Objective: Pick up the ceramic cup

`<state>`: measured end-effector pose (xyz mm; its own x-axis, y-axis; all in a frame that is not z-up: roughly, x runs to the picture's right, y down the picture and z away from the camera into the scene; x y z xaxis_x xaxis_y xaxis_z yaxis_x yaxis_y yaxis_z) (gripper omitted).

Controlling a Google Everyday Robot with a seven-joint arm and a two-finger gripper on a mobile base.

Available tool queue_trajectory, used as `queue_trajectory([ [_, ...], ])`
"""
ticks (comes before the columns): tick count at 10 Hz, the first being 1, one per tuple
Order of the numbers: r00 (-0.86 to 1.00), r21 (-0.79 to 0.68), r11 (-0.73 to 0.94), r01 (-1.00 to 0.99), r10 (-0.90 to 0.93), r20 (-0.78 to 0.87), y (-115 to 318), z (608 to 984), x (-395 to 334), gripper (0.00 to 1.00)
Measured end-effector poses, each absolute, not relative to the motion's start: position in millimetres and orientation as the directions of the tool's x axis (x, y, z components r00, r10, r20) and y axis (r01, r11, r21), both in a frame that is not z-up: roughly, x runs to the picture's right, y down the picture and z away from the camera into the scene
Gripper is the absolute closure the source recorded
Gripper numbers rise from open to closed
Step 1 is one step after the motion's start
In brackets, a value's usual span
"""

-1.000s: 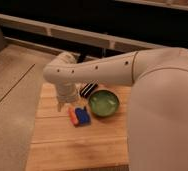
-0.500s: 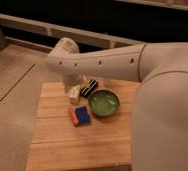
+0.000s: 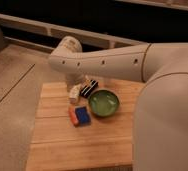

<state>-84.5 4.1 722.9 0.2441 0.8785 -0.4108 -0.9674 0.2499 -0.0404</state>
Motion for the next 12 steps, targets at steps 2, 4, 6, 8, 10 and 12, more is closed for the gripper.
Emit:
queue_trajectory([
  [2,0.213,-0.006,0.233,-0.972,0.875,-0.434,10,738,-63,0.35],
  [4,0.166,0.065,0.215,-0.974,0.883,-0.44,-5,748,-13,0.35],
  [6,0.165,0.105,0.228,-0.968,0.892,-0.421,-33,753,25,0.35],
  [8,0.161,0.111,0.218,-0.969,0.911,-0.381,-61,751,54,0.35],
  [10,0.136,0.076,0.163,-0.984,0.95,-0.282,-99,747,82,0.35],
  [12,0.116,0.064,0.134,-0.989,0.965,-0.236,-114,744,98,0.35],
])
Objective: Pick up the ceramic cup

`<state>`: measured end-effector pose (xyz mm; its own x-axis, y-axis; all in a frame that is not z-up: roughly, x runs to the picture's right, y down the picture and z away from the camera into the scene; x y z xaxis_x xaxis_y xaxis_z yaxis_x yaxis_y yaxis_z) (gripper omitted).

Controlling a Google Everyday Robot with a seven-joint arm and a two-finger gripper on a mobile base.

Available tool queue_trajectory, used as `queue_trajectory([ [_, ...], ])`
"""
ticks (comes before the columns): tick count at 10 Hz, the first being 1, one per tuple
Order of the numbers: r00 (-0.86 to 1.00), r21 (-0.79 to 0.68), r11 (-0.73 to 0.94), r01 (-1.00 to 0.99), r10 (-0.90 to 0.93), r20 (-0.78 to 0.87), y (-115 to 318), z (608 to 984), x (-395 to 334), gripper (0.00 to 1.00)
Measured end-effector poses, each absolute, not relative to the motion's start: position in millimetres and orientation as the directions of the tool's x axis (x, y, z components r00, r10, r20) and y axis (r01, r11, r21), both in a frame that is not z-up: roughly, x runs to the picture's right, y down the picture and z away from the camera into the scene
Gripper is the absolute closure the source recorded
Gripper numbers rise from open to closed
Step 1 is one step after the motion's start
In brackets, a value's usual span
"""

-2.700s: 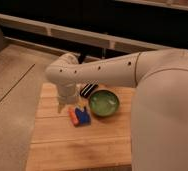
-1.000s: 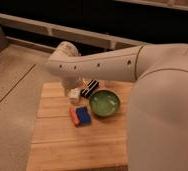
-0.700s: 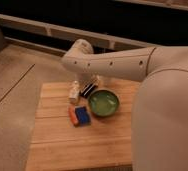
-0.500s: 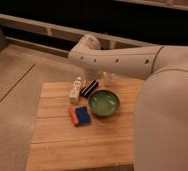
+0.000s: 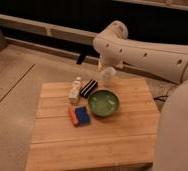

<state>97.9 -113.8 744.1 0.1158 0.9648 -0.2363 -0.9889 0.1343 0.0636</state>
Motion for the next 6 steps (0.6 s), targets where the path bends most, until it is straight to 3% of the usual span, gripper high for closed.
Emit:
queue_trajectory([
  [3,0.121,0.059,0.138,-0.989,0.964,-0.236,-114,744,93,0.35],
  [6,0.175,0.09,0.208,-0.974,0.943,-0.285,-84,749,90,0.35],
])
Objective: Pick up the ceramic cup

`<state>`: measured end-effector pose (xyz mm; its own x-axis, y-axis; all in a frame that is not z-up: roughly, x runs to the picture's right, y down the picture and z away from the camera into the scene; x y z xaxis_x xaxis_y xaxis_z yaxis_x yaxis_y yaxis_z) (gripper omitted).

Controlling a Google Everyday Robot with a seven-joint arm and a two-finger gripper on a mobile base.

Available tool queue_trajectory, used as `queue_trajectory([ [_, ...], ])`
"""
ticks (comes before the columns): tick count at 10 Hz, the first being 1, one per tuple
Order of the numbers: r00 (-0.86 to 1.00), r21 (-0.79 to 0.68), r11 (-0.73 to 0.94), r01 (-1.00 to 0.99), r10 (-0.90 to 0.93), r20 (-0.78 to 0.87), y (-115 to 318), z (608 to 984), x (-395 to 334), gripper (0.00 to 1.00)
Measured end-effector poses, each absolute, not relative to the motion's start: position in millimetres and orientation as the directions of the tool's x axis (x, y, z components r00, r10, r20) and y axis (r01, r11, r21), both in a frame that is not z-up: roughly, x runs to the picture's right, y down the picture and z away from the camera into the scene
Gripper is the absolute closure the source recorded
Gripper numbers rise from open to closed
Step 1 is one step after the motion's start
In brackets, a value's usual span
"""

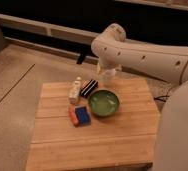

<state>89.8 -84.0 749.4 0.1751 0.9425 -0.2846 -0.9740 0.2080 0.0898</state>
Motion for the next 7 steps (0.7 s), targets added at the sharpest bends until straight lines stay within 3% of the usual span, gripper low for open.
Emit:
queue_trajectory([
  [3,0.227,0.151,0.288,-0.946,0.918,-0.326,-78,765,129,0.35],
  [7,0.225,0.001,0.23,-0.973,0.956,-0.19,-140,797,137,0.35],
])
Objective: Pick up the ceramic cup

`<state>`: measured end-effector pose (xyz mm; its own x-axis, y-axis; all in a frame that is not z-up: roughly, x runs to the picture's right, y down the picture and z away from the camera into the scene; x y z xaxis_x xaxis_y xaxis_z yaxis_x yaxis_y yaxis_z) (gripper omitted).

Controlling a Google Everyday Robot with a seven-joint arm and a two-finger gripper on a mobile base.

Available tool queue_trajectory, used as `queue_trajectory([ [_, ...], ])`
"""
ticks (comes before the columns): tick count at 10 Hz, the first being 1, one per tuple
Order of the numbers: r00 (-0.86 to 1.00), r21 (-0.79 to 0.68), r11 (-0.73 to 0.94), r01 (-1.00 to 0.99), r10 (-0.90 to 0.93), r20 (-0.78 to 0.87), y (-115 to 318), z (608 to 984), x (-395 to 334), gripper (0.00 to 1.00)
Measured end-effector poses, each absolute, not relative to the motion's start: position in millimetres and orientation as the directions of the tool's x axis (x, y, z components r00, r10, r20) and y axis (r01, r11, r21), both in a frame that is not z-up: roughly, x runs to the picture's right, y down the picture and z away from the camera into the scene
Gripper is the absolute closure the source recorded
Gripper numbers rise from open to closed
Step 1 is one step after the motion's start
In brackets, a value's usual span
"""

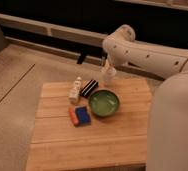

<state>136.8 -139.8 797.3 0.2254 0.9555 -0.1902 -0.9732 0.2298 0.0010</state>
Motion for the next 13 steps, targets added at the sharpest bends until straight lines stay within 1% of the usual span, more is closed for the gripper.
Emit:
queue_trajectory([
  [2,0.173,-0.092,0.161,-0.983,0.976,-0.134,-162,807,151,0.35],
  [4,0.139,-0.148,0.116,-0.982,0.978,-0.153,-162,820,178,0.35],
  [6,0.142,-0.153,0.112,-0.982,0.968,-0.205,-152,832,197,0.35],
  [9,0.146,-0.154,0.114,-0.981,0.966,-0.215,-150,834,198,0.35],
  [11,0.098,-0.079,0.081,-0.994,0.966,-0.24,-147,836,223,0.35],
  [13,0.087,-0.072,0.07,-0.995,0.962,-0.258,-148,847,218,0.35],
])
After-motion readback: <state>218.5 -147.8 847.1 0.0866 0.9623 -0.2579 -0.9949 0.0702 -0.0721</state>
